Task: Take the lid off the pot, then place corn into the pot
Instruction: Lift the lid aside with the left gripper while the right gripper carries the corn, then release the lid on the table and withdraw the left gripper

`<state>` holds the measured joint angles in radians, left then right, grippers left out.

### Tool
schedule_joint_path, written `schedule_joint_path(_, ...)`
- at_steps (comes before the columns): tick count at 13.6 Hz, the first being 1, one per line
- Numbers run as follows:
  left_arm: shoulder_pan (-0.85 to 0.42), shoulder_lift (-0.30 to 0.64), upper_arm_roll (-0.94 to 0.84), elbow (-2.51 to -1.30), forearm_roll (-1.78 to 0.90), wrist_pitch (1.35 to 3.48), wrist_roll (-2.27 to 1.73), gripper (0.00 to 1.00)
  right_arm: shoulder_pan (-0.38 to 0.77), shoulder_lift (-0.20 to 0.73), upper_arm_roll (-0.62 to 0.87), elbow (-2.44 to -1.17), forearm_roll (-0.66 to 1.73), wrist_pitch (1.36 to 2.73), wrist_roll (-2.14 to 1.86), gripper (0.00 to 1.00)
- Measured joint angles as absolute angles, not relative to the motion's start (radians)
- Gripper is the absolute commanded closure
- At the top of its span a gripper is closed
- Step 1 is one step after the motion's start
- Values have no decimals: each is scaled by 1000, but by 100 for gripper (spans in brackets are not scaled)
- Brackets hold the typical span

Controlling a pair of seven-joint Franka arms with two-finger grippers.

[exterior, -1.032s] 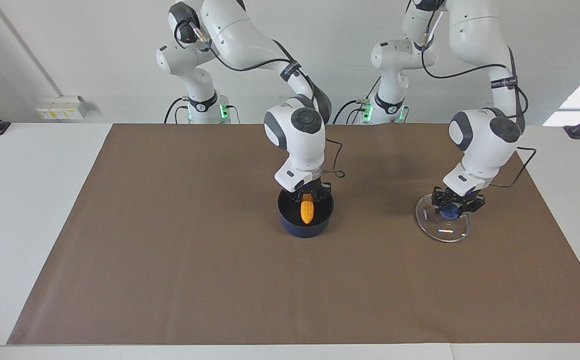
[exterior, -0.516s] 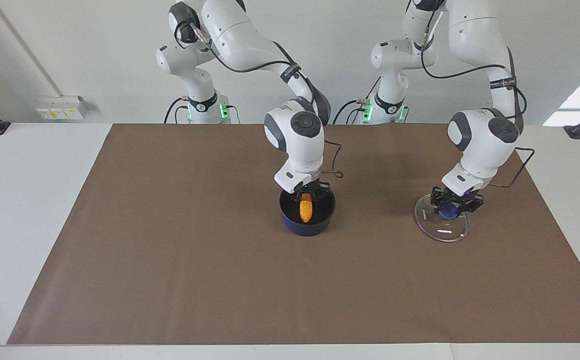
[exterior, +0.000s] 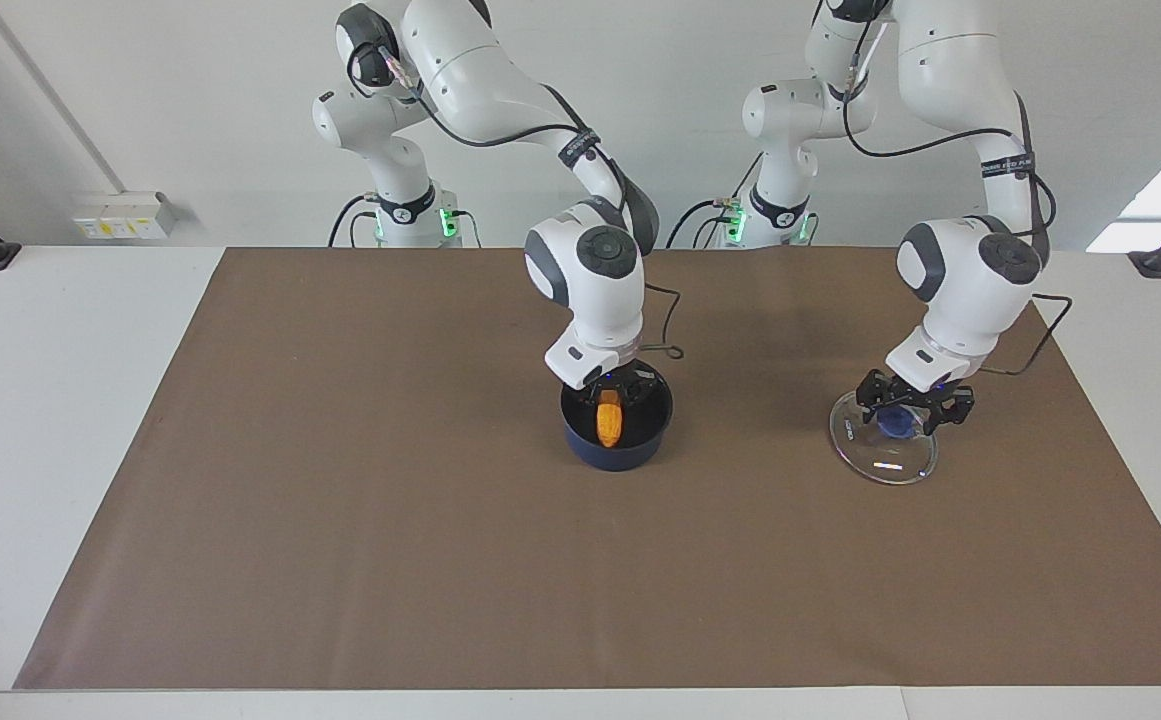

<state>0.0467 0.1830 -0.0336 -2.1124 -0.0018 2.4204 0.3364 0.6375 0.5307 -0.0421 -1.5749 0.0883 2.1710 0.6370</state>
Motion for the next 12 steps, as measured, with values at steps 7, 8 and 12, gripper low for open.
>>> schedule_joint_path(7, 47, 37, -31, -1891, -2, 2074, 334, 0, 639, 531, -41, -1587, 133, 2215, 593, 80)
schedule_joint_path(8, 47, 20, -32, -1818, 1, 1975, 334, 0, 639, 531, -41, -1594, 133, 2215, 591, 64)
schedule_joint_path(12, 47, 6, -37, -1613, 18, 1756, 334, 0, 639, 531, -41, -1599, 134, 2215, 589, 12)
